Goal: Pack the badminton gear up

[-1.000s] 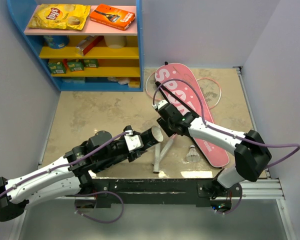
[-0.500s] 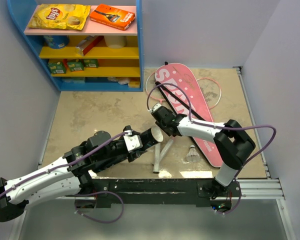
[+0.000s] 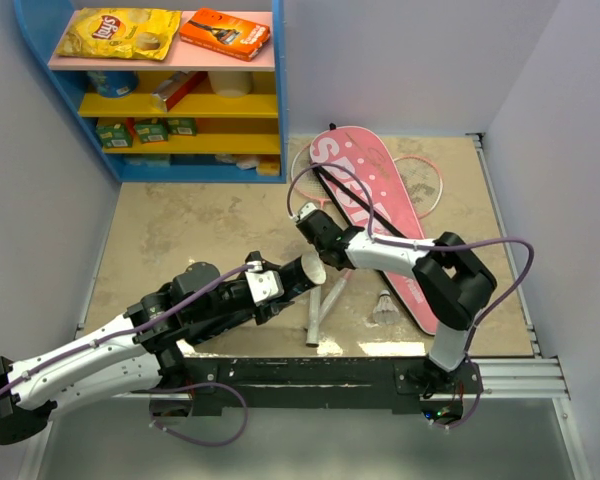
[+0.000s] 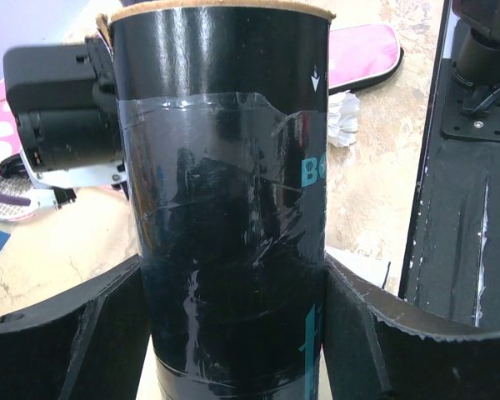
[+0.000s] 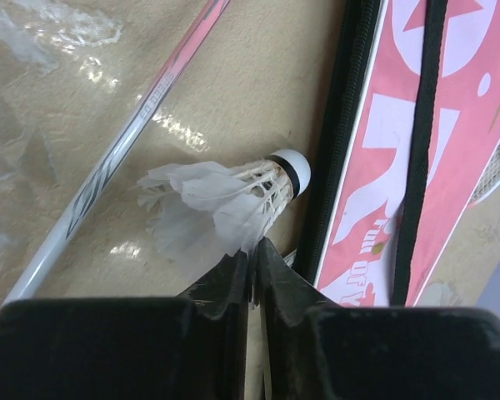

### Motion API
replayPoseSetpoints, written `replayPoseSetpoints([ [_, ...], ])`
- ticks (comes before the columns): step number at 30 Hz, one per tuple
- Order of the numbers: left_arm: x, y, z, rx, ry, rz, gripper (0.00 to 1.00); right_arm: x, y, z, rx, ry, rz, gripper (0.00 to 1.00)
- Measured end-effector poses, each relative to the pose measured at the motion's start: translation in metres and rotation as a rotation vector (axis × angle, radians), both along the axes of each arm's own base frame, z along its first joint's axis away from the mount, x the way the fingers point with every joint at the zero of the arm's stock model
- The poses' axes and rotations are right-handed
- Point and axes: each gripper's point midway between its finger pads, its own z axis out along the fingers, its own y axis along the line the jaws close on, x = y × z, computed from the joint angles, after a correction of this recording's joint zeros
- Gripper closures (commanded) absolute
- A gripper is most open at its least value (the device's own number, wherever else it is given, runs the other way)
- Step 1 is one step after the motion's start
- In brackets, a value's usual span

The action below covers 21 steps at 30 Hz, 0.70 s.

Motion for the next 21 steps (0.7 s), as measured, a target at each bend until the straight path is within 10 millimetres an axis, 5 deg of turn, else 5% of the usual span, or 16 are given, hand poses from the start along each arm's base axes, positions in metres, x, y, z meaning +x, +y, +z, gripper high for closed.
replayPoseSetpoints([
  [6, 0.000, 0.000, 0.000, 0.000, 0.001, -0.001, 1.00, 0.006, -0.004, -0.001, -0.041, -0.026, -0.028, 1.00],
  [11, 0.000, 0.000, 0.000, 0.000, 0.000, -0.001, 1.00, 0.007, -0.006, 0.018, 0.000, -0.066, -0.059, 1.00],
  [21, 0.000, 0.000, -0.001, 0.001, 0.001, -0.001, 1.00, 0.008, 0.003, 0.157, 0.330, -0.270, -0.133, 1.00],
])
